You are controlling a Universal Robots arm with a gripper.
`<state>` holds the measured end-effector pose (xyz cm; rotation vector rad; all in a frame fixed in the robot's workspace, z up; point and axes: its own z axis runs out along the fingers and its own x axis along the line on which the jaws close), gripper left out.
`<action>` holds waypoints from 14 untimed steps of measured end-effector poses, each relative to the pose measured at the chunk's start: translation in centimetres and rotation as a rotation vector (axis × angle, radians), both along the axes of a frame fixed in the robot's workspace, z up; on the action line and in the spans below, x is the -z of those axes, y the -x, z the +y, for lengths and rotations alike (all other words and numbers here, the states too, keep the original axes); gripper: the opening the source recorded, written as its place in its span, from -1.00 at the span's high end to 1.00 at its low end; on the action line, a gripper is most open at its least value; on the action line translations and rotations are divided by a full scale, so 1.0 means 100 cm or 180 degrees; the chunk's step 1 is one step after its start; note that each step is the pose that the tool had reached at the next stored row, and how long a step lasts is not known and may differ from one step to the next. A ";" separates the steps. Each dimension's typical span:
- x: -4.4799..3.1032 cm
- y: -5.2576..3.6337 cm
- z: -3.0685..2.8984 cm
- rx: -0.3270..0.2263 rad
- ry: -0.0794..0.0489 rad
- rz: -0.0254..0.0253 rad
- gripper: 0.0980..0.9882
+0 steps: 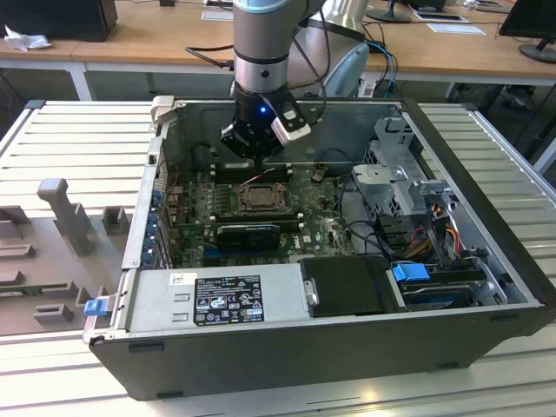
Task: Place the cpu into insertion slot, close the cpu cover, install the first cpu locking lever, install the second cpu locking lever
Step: 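Install the first cpu locking lever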
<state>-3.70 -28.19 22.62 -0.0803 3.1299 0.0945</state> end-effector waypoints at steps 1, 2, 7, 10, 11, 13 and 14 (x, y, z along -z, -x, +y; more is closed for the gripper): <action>0.0019 -0.0026 0.0004 -0.0003 -0.0001 0.0000 0.98; 0.0035 -0.0043 0.0004 -0.0009 0.0000 0.0000 0.98; 0.0087 -0.0095 0.0008 -0.0038 0.0000 -0.0001 0.98; 0.0110 -0.0105 0.0009 -0.0055 0.0000 -0.0007 0.98; 0.0121 -0.0114 0.0012 -0.0074 0.0000 -0.0009 0.98; 0.0134 -0.0128 0.0015 -0.0089 -0.0001 -0.0009 0.98; 0.0140 -0.0134 0.0017 -0.0096 -0.0001 -0.0009 0.98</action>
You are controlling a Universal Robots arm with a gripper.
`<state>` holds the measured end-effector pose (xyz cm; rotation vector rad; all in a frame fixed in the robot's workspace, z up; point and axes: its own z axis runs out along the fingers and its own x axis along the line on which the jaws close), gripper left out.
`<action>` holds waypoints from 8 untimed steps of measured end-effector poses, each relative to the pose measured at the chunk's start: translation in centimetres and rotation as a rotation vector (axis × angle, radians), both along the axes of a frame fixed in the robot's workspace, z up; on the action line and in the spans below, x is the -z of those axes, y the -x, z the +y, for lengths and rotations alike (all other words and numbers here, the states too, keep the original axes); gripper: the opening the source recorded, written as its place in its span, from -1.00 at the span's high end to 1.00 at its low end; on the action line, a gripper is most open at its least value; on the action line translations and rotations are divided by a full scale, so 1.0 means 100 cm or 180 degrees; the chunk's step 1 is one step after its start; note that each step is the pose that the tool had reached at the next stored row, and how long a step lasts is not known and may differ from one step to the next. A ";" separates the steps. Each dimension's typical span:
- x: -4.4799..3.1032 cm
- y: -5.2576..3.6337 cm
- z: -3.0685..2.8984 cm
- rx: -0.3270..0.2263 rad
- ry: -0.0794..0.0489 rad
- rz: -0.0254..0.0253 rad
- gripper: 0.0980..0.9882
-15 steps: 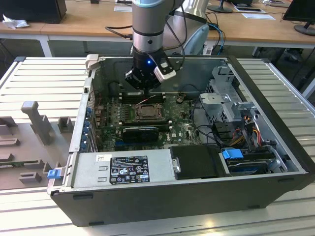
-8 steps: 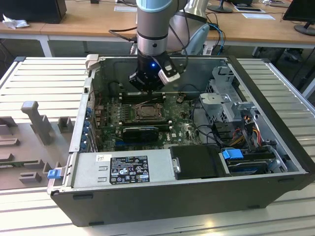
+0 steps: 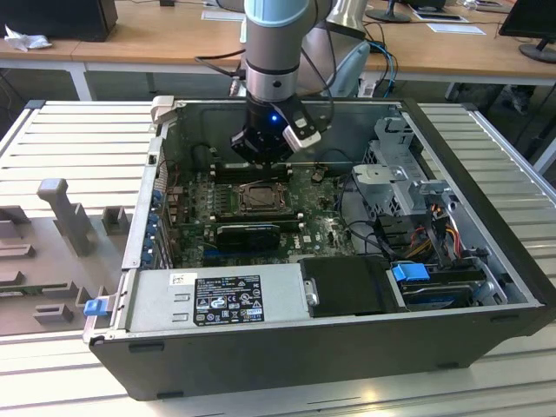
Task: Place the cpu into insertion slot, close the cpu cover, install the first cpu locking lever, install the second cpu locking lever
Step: 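Install the first cpu locking lever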
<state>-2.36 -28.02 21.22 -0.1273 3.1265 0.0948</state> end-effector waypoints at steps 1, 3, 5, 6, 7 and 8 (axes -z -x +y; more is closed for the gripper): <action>0.0005 -0.0006 0.0001 -0.0006 0.0000 0.0000 0.98; 0.0025 -0.0018 0.0005 -0.0020 0.0000 0.0000 0.98; 0.0046 -0.0025 0.0008 -0.0035 0.0000 0.0000 0.98; 0.0056 -0.0029 0.0009 -0.0042 0.0000 0.0000 0.98; 0.0062 -0.0030 0.0010 -0.0047 0.0000 0.0000 0.98; 0.0065 -0.0033 0.0010 -0.0053 0.0006 0.0000 0.98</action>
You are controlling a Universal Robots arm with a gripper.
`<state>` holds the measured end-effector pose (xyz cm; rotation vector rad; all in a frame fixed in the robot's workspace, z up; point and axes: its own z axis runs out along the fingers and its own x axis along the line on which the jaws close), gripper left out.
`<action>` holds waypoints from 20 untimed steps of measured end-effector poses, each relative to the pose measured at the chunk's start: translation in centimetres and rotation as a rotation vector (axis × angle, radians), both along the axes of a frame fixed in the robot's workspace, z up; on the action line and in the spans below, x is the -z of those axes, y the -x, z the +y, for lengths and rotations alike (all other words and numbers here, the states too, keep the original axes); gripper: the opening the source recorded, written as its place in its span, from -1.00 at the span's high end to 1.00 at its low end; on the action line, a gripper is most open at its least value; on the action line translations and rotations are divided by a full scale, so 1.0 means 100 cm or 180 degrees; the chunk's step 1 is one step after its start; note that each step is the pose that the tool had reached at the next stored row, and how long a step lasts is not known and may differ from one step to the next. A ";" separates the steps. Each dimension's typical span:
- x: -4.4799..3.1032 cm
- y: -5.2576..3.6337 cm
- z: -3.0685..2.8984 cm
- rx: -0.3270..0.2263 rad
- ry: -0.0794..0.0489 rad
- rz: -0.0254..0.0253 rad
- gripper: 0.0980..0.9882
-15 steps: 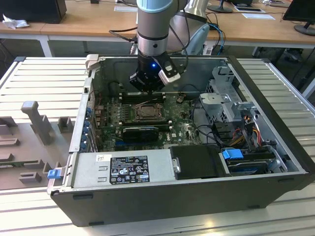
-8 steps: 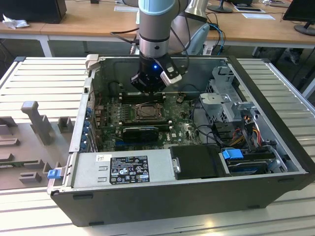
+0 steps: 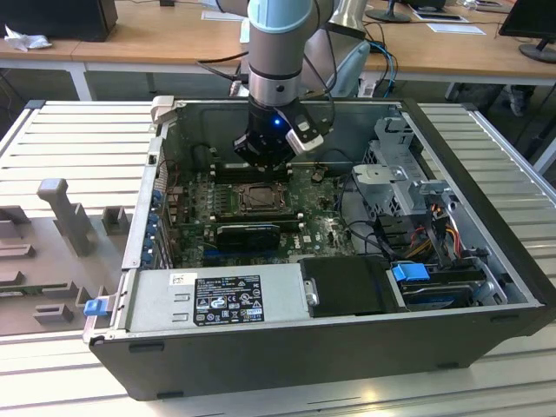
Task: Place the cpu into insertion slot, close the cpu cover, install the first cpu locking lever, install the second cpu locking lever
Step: 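Install the first cpu locking lever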
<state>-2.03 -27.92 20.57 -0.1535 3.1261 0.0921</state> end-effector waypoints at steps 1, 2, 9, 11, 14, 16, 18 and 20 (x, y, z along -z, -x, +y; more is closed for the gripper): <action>0.0002 -0.0002 0.0000 -0.0003 0.0009 -0.0001 0.98; 0.0004 -0.0002 0.0000 -0.0004 0.0017 0.0000 0.98; 0.0027 -0.0007 0.0000 -0.0020 0.0084 0.0000 0.98; 0.0042 -0.0008 -0.0001 -0.0028 0.0089 0.0000 0.98; 0.0044 -0.0020 0.0008 -0.0062 0.0078 -0.0001 0.98; 0.0019 -0.0021 0.0010 -0.0068 0.0075 -0.0003 0.98; -0.0076 -0.0021 0.0011 -0.0070 0.0078 -0.0001 0.98; -0.0176 -0.0020 0.0010 -0.0070 0.0078 -0.0001 0.98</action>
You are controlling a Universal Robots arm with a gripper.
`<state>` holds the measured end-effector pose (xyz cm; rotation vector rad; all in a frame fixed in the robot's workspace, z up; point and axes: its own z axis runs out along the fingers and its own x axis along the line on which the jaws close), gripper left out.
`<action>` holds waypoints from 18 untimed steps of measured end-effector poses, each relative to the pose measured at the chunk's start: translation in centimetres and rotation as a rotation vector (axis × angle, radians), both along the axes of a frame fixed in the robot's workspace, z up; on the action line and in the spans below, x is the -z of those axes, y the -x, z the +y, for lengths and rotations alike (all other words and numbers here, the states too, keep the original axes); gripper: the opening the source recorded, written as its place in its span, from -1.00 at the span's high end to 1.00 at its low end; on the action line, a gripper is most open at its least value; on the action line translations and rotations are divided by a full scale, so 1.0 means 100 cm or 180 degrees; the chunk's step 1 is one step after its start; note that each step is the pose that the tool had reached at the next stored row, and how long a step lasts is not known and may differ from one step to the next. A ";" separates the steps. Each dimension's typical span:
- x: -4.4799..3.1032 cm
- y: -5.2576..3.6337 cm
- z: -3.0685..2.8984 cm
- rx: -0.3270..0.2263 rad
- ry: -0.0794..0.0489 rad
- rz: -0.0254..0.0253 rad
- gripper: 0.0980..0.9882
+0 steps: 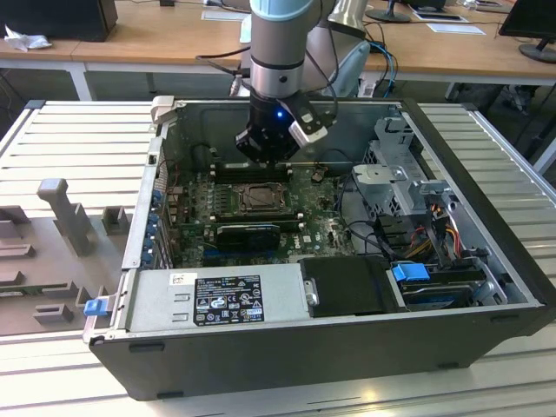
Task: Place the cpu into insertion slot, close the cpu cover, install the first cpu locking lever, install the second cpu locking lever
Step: 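Install the first cpu locking lever, then install the second cpu locking lever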
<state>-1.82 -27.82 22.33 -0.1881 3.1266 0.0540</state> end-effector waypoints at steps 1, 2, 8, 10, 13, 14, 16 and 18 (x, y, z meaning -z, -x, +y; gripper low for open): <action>-0.0009 0.0000 0.0001 0.0000 0.0000 0.0000 0.98; -0.0009 0.0000 0.0001 0.0000 0.0001 0.0000 0.98; -0.0009 0.0000 -0.0012 0.0000 0.0003 0.0000 0.98; -0.0009 0.0000 -0.0015 0.0000 0.0003 0.0000 0.98; -0.0009 0.0000 -0.0020 0.0000 0.0003 0.0000 0.98; -0.0009 0.0000 -0.0021 0.0000 0.0003 0.0000 0.98; -0.0010 0.0000 -0.0030 -0.0001 0.0004 0.0001 0.98; -0.0009 0.0000 -0.0050 0.0000 0.0003 0.0000 0.98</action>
